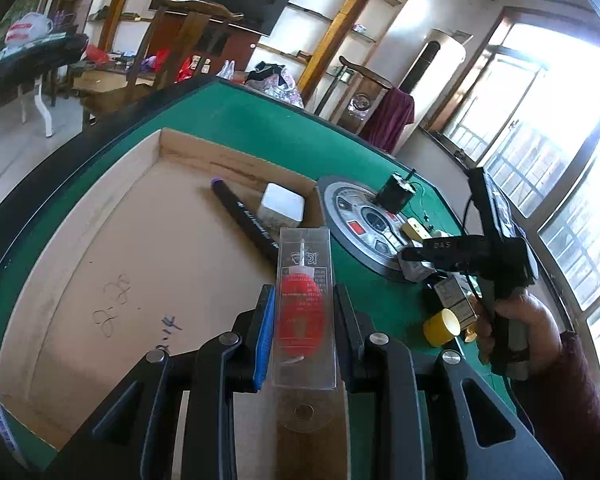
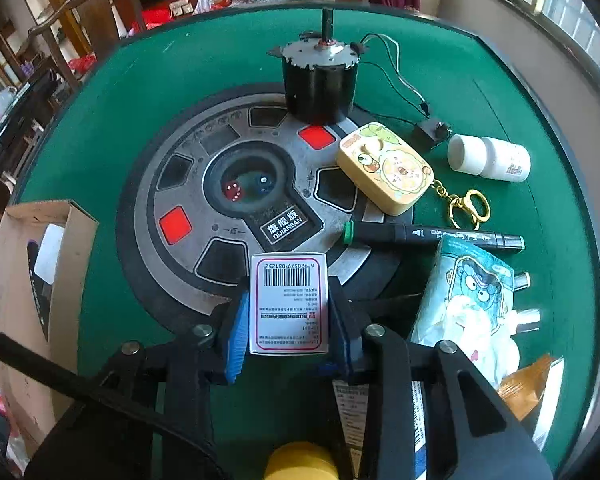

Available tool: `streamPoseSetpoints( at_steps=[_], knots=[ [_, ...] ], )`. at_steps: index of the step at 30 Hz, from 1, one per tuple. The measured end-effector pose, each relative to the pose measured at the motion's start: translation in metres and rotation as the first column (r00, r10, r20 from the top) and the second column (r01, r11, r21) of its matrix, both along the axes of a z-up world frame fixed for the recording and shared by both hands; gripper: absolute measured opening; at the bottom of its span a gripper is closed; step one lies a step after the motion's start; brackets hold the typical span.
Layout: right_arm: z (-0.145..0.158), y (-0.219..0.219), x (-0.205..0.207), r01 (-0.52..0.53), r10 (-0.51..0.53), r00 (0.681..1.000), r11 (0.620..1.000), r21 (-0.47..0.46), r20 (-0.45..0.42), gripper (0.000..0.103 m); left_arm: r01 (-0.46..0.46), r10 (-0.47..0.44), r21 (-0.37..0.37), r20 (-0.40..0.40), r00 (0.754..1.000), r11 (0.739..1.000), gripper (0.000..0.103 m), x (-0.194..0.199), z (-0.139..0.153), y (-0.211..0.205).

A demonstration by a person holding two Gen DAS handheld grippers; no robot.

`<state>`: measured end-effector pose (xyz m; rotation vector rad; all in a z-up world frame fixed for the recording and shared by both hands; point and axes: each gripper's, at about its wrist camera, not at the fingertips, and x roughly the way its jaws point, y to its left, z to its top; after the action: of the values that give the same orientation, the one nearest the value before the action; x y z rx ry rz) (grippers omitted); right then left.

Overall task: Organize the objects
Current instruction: 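Grasp the white barcode label card with the right gripper, then lower the barcode card into the tray with the right gripper while the left releases the package there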

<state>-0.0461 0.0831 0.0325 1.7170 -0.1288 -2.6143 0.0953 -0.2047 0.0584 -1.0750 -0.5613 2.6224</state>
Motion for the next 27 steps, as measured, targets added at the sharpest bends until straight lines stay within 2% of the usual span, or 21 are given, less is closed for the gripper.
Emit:
streamPoseSetpoints(
  at_steps=[4, 8, 12, 15, 18, 21, 23, 27],
  knots=[
    [0.012, 0.005, 0.013, 0.003, -0.005, 0.999, 0.999, -0.043, -0.041, 0.032, -0.02, 0.02, -0.004, 0.004, 1.0, 1.0, 0.023, 0.0, 0.0, -0.012],
    [0.043, 0.005, 0.03, -0.035, 0.023, 0.994, 0.993, -0.113, -0.11, 0.032, -0.047, 0.047, -0.022, 0.015, 0.999, 0.999, 0.023, -0.008, 0.008, -0.03],
    [0.071, -0.02, 0.042, -0.129, 0.097, 0.982, 0.972, -0.197, -0.165, 0.032, -0.072, 0.074, -0.075, 0.023, 0.997, 0.995, 0.023, -0.026, 0.017, -0.041],
    [0.079, -0.061, 0.044, -0.225, 0.186, 0.968, 0.938, -0.263, -0.165, 0.033, -0.086, 0.09, -0.133, 0.023, 0.996, 0.987, 0.023, -0.048, 0.018, -0.046],
    [0.068, -0.102, 0.043, -0.304, 0.275, 0.952, 0.895, -0.326, -0.131, 0.033, -0.088, 0.099, -0.155, 0.067, 0.993, 0.984, 0.023, -0.077, 0.009, -0.054],
    [0.05, -0.141, 0.04, -0.364, 0.35, 0.931, 0.863, -0.35, -0.106, 0.033, -0.087, 0.107, -0.179, 0.101, 0.989, 0.98, 0.023, -0.102, -0.001, -0.06],
    [0.036, -0.164, 0.037, -0.387, 0.384, 0.92, 0.847, -0.364, -0.086, 0.033, -0.086, 0.11, -0.203, 0.111, 0.988, 0.975, 0.023, -0.114, -0.007, -0.064],
    [0.014, -0.195, 0.031, -0.404, 0.418, 0.908, 0.839, -0.364, -0.045, 0.033, -0.07, 0.096, -0.178, 0.141, 0.985, 0.981, 0.023, -0.128, -0.017, -0.068]
  ],
)
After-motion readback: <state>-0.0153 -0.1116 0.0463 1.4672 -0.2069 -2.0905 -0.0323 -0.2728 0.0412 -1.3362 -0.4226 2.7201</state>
